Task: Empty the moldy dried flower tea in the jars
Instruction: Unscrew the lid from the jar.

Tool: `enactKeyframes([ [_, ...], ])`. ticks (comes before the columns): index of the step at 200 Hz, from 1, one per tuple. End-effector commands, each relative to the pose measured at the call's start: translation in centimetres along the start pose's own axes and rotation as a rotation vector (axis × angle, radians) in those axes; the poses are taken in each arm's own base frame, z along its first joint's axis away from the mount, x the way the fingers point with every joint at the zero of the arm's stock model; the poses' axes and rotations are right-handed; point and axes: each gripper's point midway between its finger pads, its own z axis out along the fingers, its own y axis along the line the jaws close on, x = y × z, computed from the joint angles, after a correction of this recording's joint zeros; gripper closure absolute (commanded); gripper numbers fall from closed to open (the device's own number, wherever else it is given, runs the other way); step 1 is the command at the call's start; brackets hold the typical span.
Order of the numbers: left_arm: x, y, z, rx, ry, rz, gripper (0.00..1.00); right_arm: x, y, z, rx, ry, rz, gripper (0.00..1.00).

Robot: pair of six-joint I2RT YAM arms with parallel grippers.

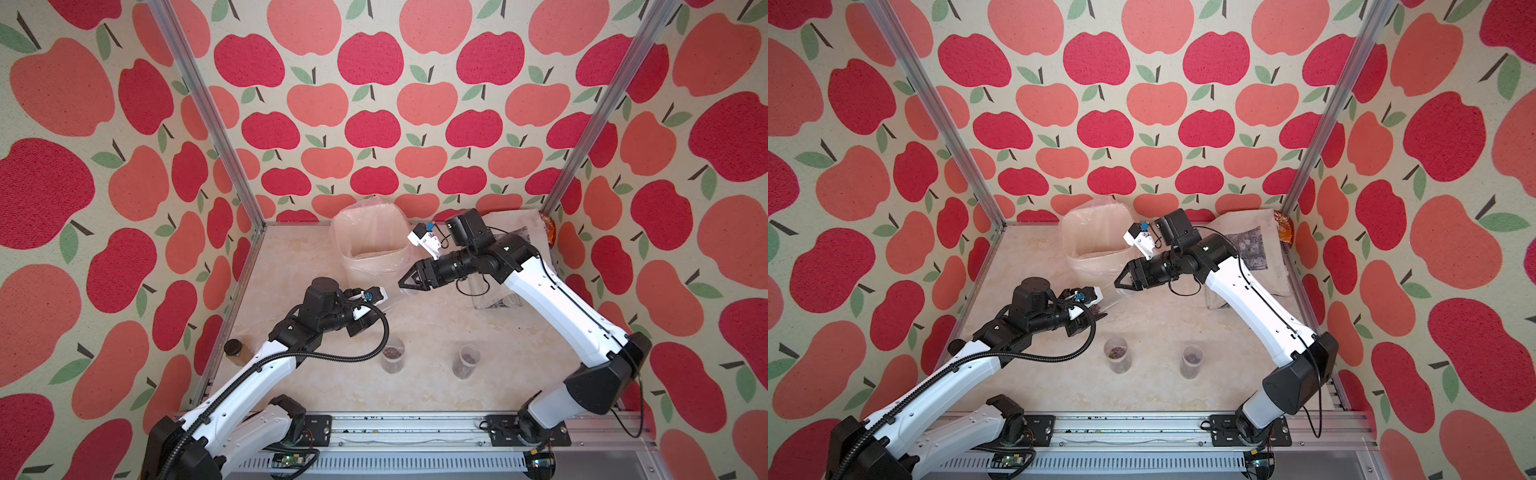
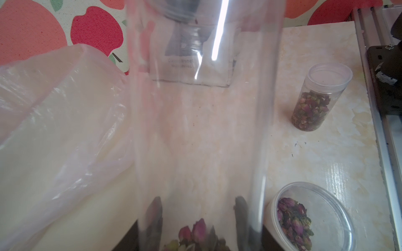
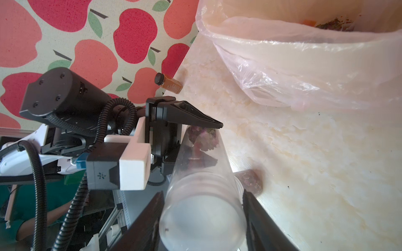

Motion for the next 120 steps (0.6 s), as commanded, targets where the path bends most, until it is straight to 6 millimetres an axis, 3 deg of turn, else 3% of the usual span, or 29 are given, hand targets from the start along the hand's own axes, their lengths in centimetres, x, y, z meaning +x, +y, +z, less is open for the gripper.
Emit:
enactKeyframes([
  [1,-1.7,-1.2,-0.9,0.093,-0.087,-0.035,0.88,1.0,1.7,-0.1,-0.074,0.064,-0.158,0.63],
  [19,-2.4,-2.1,-1.5,0.185,-0.123,-0.083,0.88,2.1,2.2,-0.6,-0.091,0.109,-0.419,0.64],
  [48,-3.7,-3.2,-2.7,0.338,-0.193,-0.163,0.88,3.8,1.8,-0.8,-0.046,0.196,-0.784,0.58],
  [93,-3.2,-2.4,-2.4,0.319,-0.174,-0.183,0.89,2.7,1.3,-0.3,-0.032,0.266,-0.838,0.48],
  [107,-2.9,-1.7,-2.2,0.27,-0.16,-0.169,0.89,2.3,1.2,-0.2,-0.026,0.26,-0.835,0.33],
  [120,-2.6,-1.0,-2.1,0.213,-0.146,-0.153,0.89,1.2,1.7,-0.5,-0.012,0.223,-0.809,0.27],
])
